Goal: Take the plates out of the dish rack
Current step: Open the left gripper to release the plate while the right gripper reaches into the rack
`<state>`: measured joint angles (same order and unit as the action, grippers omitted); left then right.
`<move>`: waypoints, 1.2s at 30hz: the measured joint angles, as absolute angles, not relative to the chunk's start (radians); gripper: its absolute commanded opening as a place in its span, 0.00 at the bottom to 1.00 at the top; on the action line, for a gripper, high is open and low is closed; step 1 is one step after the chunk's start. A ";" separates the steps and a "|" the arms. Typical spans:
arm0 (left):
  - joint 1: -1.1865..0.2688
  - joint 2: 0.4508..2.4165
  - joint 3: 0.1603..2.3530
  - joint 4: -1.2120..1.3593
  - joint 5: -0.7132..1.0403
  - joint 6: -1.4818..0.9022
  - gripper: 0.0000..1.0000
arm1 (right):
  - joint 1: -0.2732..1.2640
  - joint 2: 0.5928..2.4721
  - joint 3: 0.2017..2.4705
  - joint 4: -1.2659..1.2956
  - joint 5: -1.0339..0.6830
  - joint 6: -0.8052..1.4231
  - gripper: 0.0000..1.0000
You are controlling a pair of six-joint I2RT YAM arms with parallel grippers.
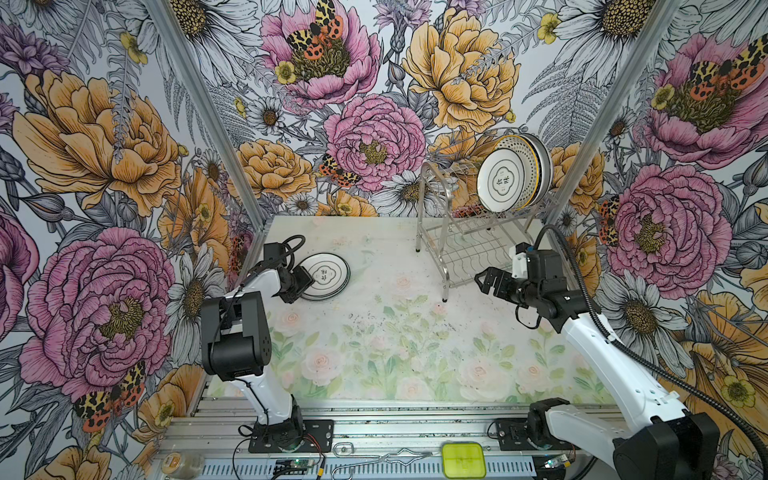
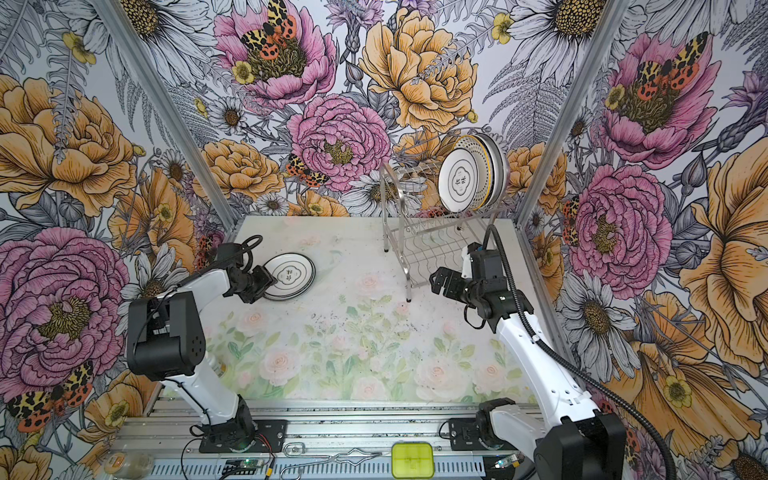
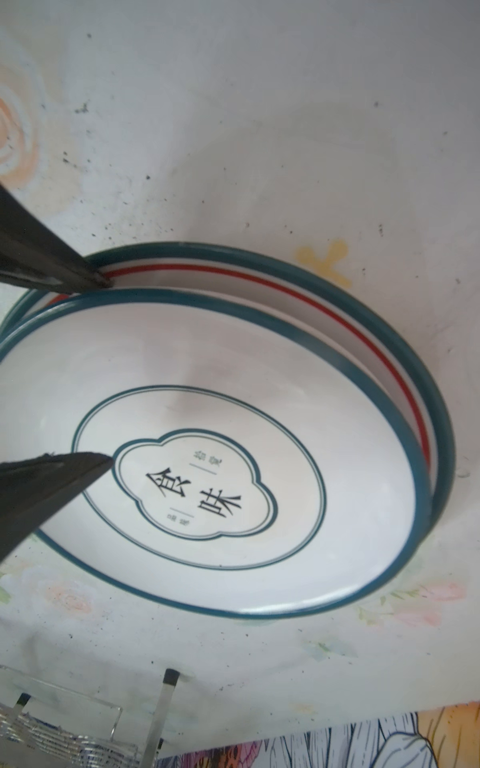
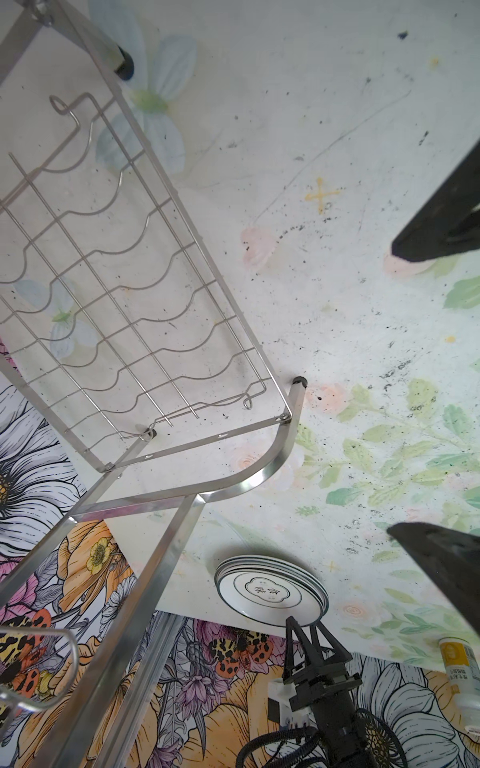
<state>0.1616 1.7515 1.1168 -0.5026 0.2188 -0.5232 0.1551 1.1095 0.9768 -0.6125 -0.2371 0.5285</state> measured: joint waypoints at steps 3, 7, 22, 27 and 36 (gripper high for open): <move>0.160 1.727 1.118 -0.538 0.185 -0.523 0.67 | 0.140 1.124 1.040 -0.633 -0.228 0.498 0.99; 0.174 1.652 1.116 -0.614 0.137 -0.523 0.72 | 0.121 1.141 1.157 -0.649 -0.200 0.444 0.99; 0.175 1.271 1.076 -0.712 0.179 -0.505 0.95 | 0.078 1.324 1.669 -0.646 -0.072 0.286 0.99; 0.163 1.166 1.076 -0.734 0.210 -0.505 0.97 | 0.061 1.409 1.745 -0.647 -0.093 0.291 0.99; 0.154 1.095 1.060 -0.760 0.237 -0.505 0.99 | 0.037 1.491 1.798 -0.651 -0.167 0.319 0.99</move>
